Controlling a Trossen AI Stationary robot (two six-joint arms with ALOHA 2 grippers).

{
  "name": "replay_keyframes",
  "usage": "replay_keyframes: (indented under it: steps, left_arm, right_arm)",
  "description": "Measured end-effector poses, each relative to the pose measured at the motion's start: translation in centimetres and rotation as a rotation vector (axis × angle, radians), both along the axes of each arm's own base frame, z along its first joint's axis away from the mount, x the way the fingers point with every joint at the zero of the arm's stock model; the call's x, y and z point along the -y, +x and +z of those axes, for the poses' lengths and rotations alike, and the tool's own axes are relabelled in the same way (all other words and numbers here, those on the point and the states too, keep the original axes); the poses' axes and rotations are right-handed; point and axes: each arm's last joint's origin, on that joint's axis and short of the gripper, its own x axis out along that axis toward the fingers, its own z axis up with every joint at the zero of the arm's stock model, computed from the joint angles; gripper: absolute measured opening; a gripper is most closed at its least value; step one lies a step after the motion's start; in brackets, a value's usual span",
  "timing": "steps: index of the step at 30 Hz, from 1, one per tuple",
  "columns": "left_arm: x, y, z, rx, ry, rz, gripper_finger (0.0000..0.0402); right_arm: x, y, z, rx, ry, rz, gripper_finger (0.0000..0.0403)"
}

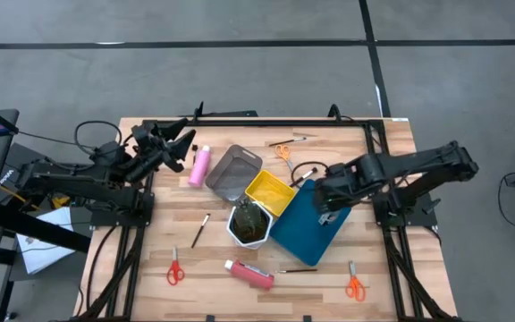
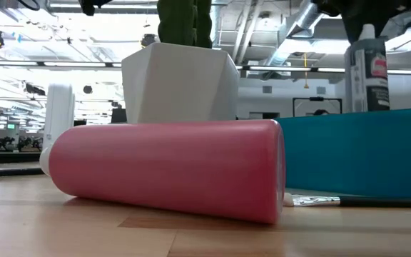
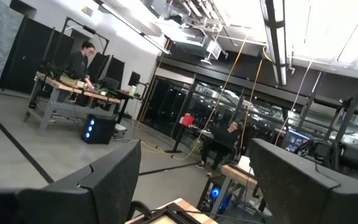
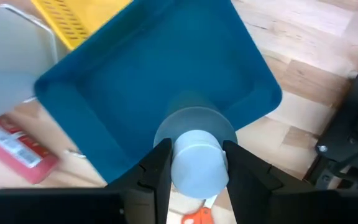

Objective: Pick & Place Paint Supplies
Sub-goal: Put the blue paint bottle into the blue bin

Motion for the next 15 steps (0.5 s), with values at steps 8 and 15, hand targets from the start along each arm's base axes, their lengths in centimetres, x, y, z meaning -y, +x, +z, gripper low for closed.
replay_keyframes:
  steps: [8,15]
  left_arm:
    - [0.0,0.0,0.0,-0.001,0.0,0.0,0.0294]
    - [0.0,0.0,0.0,0.0,0.0,0.0,0.0294]
  right_arm:
    - [-0.2,1.4,-1.6,-0.076,-0.071,0.044,0.0113]
    - [0.0,1.0,-2.1,-0.104,-0.134,0.083,0.0113]
